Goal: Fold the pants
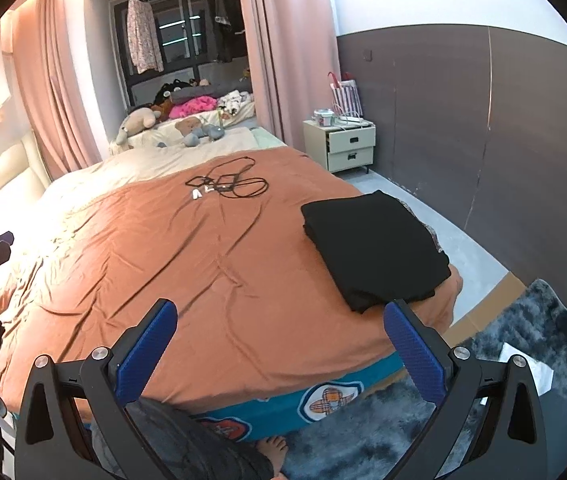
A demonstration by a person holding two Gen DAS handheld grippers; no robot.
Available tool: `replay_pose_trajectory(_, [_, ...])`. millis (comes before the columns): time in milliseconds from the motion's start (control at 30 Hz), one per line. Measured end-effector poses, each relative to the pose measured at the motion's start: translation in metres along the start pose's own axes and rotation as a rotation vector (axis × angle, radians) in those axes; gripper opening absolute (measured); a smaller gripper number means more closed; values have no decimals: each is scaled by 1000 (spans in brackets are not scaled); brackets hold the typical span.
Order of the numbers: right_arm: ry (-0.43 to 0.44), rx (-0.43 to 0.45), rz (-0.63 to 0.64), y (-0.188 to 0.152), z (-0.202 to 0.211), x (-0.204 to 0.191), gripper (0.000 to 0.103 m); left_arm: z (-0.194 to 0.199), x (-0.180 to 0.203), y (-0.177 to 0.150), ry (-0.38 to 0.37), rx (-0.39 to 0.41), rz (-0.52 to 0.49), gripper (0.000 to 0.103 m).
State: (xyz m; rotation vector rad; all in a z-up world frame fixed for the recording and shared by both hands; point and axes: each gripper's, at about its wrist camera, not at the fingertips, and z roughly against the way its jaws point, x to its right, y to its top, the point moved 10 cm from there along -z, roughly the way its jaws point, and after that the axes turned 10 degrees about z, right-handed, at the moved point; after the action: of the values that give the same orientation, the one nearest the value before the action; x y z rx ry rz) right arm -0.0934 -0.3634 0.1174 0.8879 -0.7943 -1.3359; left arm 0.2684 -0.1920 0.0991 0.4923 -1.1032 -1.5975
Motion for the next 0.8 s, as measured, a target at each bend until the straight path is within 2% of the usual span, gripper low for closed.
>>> replay_pose_trajectory(300, [34,75,20,-32,30,-28,103,47,-25,-33,54,63,13,103])
replay_pose_trajectory(567, [55,107,15,-62,31,-37,103,85,-47,-60,121,128,6,103])
replay_pose_trajectory(800, [64,135,0,-79,36,-50,103,107,-59,-86,137,129,44,103])
